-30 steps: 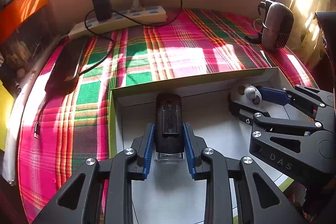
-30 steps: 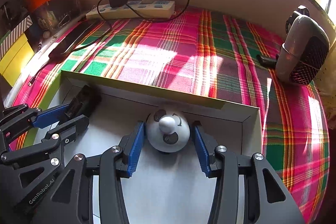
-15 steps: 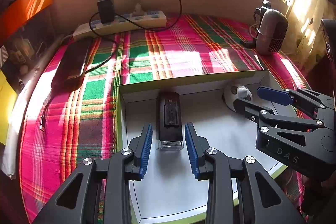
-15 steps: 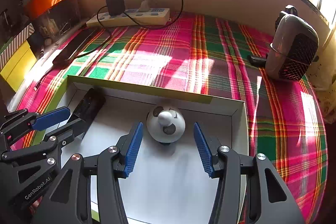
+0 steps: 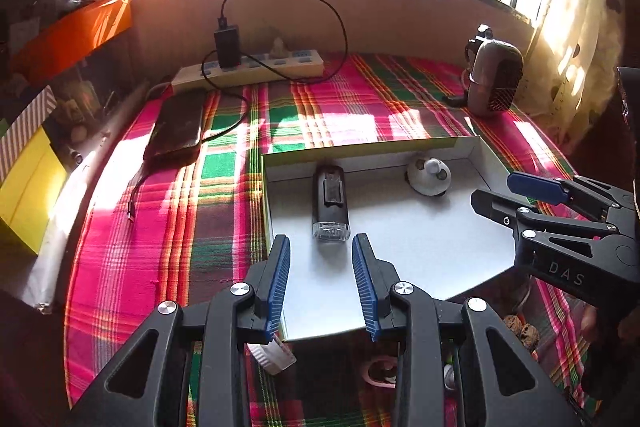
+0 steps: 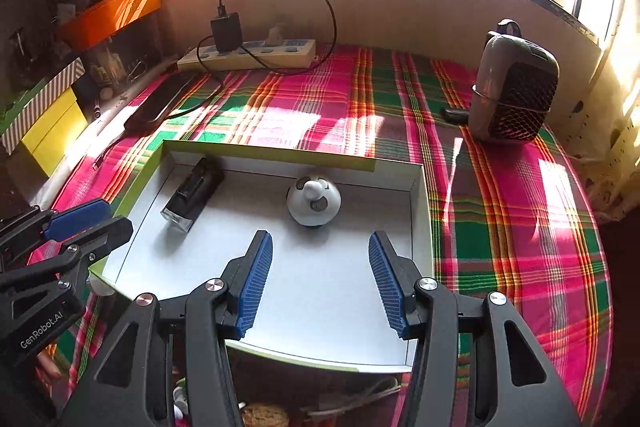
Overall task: Organize objects
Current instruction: 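Withdraw left gripper toward white ridged jar while right gripper moves toward pink clip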
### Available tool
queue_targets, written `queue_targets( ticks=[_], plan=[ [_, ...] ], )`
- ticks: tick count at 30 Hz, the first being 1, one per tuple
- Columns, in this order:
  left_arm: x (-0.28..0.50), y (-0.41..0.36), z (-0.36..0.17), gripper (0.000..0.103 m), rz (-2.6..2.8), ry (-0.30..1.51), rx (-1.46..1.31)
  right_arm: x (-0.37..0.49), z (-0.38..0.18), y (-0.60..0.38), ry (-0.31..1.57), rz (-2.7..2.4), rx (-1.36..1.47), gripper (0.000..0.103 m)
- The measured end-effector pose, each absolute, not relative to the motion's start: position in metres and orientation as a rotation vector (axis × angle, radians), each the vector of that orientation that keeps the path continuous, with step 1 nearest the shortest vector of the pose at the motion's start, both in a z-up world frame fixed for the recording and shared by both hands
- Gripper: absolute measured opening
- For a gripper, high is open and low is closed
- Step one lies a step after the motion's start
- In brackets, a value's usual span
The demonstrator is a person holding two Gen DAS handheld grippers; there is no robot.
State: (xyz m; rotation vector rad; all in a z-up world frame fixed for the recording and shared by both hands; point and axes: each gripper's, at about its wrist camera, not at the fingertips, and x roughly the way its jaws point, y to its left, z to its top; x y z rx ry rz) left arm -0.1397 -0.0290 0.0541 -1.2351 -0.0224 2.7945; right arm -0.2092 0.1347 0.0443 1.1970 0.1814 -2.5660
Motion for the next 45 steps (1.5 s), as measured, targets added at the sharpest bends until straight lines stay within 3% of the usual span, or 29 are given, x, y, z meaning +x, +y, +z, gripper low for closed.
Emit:
queue_targets(
  ticks=[23,45],
  plan=[
    [-0.039,-0.075,0.030,0.032,2.830,-0.164,-1.235,-0.088,0.041,0.172,0.106,-2.535,1.042,0.052],
    [-0.035,-0.069,0.003,0.033,2.748,-0.159,-1.323,-0.067,-0.001,0.141,0.184,-2.341,1.115,0.052]
  ],
)
